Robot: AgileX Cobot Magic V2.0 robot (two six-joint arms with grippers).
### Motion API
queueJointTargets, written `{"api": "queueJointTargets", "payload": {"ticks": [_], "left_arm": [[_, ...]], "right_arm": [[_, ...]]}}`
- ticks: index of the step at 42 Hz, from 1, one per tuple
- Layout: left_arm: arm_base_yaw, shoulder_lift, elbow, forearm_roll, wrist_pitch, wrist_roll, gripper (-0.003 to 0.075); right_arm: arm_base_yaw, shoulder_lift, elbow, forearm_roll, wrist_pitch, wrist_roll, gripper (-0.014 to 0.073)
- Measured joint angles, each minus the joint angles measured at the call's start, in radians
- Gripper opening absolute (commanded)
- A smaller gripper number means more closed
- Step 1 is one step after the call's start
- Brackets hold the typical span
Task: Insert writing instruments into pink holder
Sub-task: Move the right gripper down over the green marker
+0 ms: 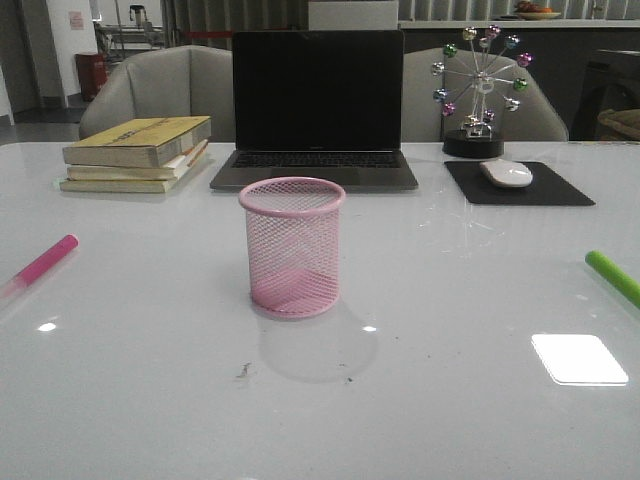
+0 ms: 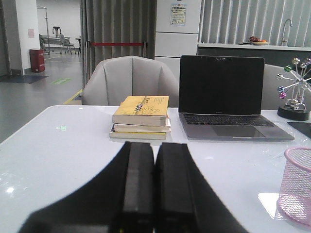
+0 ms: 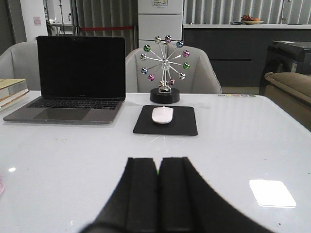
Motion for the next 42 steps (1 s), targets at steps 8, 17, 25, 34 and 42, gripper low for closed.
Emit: {"api": "queueJointTargets", "payload": {"ticks": [8, 17, 25, 34, 42], "left_arm": [[0.000, 0.000, 0.000, 0.000, 0.000, 0.000, 0.0091], [0.000, 0.000, 0.000, 0.000, 0.000, 0.000, 0.0091], [0.000, 0.000, 0.000, 0.000, 0.000, 0.000, 0.0091], [0.000, 0.000, 0.000, 0.000, -0.010, 0.000, 0.0091], [0.000, 0.000, -0.046, 0.000, -0.030, 0.000, 0.0091]], "right_arm": [[0.000, 0.000, 0.000, 0.000, 0.000, 0.000, 0.0029], [0.000, 0.000, 0.000, 0.000, 0.000, 0.000, 0.0029], [0.000, 0.000, 0.000, 0.000, 0.000, 0.000, 0.0029], [0.000, 0.000, 0.000, 0.000, 0.000, 0.002, 0.0029], [0.000, 0.000, -0.056, 0.000, 0.000, 0.002, 0.0029]]}}
